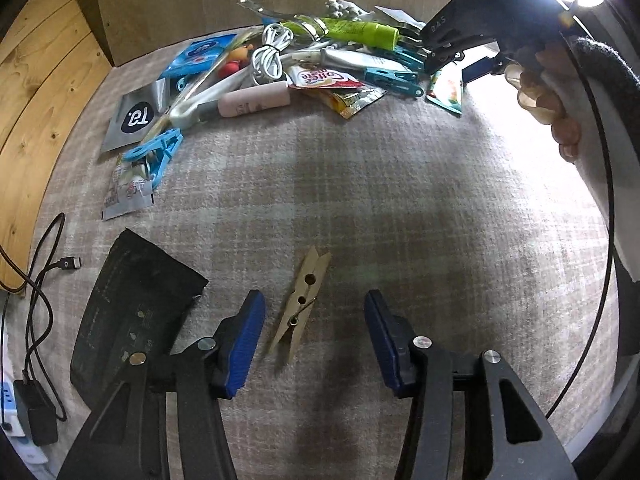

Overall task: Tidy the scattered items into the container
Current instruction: 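Close the left gripper on the clothespin while the right gripper grasps the blue hand-cream tube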

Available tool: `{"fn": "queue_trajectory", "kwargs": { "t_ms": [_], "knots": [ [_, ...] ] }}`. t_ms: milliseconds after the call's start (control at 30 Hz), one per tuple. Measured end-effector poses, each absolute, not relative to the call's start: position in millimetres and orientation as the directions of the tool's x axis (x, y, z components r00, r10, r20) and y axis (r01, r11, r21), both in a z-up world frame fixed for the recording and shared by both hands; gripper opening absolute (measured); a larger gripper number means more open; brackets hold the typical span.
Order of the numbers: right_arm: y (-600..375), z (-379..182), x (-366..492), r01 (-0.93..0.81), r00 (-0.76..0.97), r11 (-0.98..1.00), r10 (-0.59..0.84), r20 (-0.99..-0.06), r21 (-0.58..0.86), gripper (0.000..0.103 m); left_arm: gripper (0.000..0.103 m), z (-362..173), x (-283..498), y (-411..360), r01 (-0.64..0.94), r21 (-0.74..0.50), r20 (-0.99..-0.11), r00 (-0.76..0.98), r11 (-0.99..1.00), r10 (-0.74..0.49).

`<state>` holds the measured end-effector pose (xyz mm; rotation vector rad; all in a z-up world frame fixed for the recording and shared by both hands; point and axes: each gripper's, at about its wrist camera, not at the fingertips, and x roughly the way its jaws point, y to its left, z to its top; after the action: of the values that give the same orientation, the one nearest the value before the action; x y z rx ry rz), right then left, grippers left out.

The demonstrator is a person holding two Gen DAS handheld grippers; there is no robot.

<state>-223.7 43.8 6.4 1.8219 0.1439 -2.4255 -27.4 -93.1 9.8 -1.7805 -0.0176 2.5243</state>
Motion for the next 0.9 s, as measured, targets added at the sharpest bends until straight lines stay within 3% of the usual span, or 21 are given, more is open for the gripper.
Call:
{"fn": "queue_trajectory", "kwargs": {
  "t_ms": [67, 233, 367, 467, 900],
  "knots": [
    [41.5, 8.1, -221.4, 0.139, -0.269, -0.990, -0.023, -0.963, -0.015, 0.044, 0.040, 10.8, -26.3, -92.0, -0.037, -0.049, -0.941, -0.335, -0.998, 0.058],
    [32.5, 14.6, -208.8, 0.143, -0.275, -0.989, -0.019, -0.961, -0.022, 0.035, 0.037, 11.2, -24.6, -89.5, -0.030, -0.039, -0.938, -0.343, -0.999, 0.047],
    [27.5, 20.1, -198.6, 0.148, -0.273, -0.989, -0.031, -0.962, -0.010, 0.031, 0.018, 12.3, -24.2, -92.6, 0.000, -0.022, -0.937, -0.349, -1.000, 0.021],
    [22.6, 25.6, -187.6, 0.150, -0.266, -0.989, -0.050, -0.963, 0.010, 0.031, 0.012, 12.8, -24.4, -97.7, 0.014, -0.029, -0.936, -0.351, -0.999, 0.022],
    [2.1, 48.9, -144.3, 0.156, -0.268, -0.987, -0.076, -0.960, 0.034, 0.030, 0.011, 14.9, 11.8, -84.1, 0.061, -0.032, -0.928, -0.372, -0.998, 0.007]
  ]
}}
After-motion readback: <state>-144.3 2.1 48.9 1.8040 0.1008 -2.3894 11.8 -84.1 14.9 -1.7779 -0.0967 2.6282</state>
